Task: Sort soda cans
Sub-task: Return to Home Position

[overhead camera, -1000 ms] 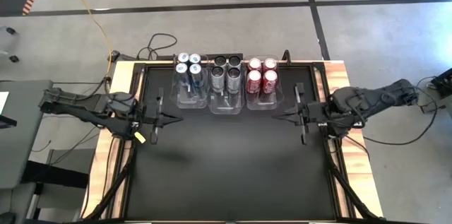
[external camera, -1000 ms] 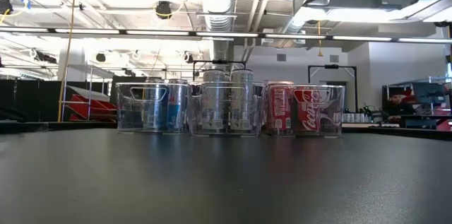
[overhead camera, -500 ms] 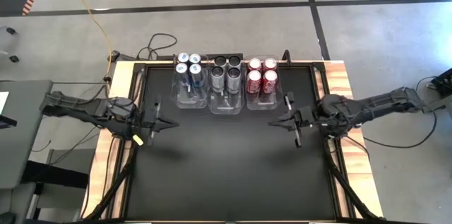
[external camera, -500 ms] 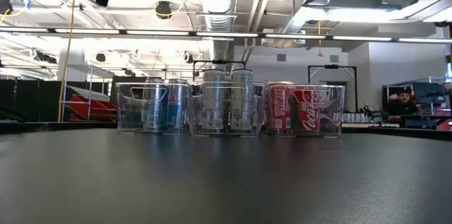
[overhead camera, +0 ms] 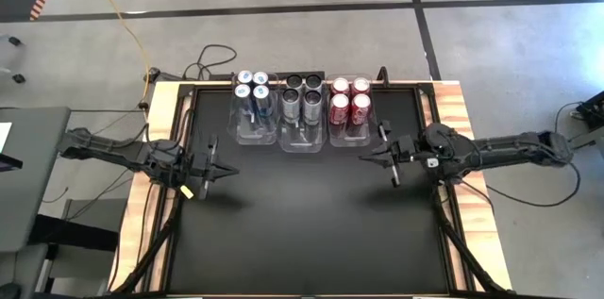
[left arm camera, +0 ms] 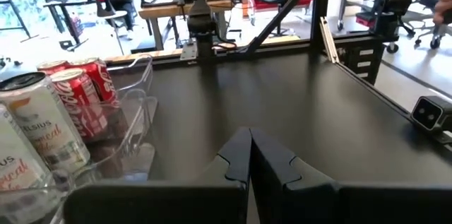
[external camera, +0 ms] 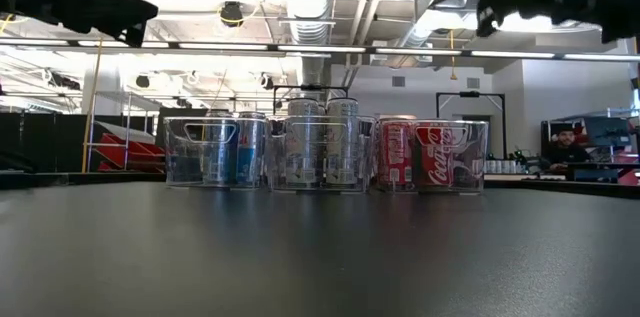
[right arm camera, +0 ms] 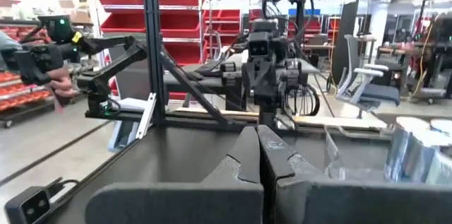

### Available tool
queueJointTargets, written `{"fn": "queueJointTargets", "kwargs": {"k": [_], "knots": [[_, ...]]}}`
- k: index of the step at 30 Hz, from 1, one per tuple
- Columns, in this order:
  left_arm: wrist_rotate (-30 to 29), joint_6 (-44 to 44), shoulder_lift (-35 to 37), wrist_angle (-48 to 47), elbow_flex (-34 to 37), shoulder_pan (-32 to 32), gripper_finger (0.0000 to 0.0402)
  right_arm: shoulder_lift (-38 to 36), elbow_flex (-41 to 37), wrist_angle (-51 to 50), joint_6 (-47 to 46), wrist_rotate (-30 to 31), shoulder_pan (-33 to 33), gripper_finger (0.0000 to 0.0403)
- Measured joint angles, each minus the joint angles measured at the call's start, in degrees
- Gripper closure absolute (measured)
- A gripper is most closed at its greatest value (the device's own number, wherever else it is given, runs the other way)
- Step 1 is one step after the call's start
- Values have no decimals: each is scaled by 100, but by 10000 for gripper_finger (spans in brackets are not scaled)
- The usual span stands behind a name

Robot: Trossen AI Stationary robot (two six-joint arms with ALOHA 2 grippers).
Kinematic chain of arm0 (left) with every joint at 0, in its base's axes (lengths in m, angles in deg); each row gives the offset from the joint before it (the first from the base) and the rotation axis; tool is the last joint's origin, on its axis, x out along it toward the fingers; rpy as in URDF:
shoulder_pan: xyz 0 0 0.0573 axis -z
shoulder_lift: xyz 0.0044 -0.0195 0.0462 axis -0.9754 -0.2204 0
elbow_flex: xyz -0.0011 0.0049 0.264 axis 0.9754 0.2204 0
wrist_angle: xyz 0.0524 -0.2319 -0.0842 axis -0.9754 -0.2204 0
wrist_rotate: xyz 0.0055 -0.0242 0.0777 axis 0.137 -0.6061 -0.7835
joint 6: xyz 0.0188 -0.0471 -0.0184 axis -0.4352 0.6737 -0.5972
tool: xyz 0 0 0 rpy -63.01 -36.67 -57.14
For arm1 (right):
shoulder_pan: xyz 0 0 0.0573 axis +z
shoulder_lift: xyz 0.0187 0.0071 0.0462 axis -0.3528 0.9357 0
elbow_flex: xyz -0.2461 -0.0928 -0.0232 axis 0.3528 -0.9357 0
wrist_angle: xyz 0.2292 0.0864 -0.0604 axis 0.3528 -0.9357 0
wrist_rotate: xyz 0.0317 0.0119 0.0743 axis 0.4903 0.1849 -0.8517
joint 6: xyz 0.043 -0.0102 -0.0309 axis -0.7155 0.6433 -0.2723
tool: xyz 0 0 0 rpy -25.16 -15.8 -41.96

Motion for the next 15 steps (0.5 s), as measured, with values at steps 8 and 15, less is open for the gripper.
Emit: {"fn": "queueJointTargets", "kwargs": {"k": [8, 15], "knots": [[206, 98, 464, -61, 220, 2, 401, -646, -411, 95, -116, -253, -83, 402], [-4, 146, 984, -473, 220, 2, 401, -1398, -611, -303, 233, -89, 233, 402]]}}
